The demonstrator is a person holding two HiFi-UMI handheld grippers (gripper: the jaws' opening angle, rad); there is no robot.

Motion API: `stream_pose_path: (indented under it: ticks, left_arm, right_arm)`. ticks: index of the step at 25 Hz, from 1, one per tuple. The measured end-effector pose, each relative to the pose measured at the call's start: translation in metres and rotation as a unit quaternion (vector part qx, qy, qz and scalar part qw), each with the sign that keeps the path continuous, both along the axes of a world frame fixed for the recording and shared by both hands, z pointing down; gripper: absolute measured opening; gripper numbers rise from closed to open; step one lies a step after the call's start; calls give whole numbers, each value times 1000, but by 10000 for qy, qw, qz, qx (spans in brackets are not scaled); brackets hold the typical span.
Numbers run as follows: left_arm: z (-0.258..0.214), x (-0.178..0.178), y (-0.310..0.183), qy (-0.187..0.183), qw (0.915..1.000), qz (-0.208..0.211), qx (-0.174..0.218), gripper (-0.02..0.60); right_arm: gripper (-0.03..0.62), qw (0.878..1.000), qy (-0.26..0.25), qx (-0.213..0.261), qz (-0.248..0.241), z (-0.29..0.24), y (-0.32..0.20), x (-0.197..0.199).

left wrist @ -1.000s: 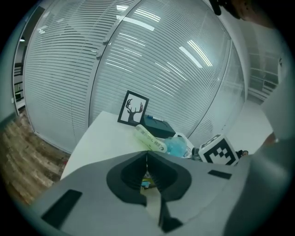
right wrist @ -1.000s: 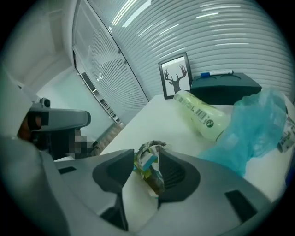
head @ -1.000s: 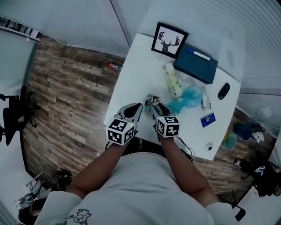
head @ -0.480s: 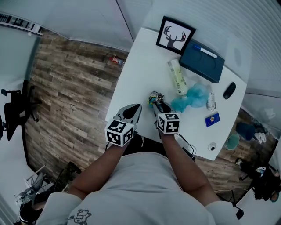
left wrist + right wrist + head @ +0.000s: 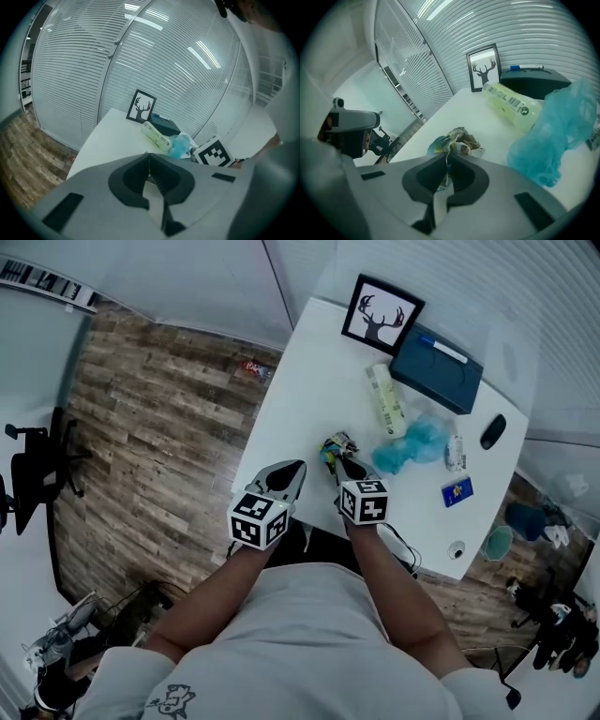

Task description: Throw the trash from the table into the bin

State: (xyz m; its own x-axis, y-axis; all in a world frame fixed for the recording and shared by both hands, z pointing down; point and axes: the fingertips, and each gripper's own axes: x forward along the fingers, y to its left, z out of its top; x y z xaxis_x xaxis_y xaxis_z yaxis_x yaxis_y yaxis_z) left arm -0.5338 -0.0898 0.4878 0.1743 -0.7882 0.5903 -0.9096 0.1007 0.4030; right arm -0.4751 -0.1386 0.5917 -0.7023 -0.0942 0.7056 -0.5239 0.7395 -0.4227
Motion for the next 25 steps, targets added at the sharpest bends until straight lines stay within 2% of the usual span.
stream_pose_path:
  ticks: [13, 25]
  left_arm:
    - [-61, -6, 11, -267, 9972, 281, 647, 6]
    - [-136, -2, 11, -552, 9864, 659, 1398, 6]
  right_arm:
    - [12, 9951, -374, 832, 394, -89, 15, 0]
    - [12, 9727, -816, 1948, 964, -195, 23, 6]
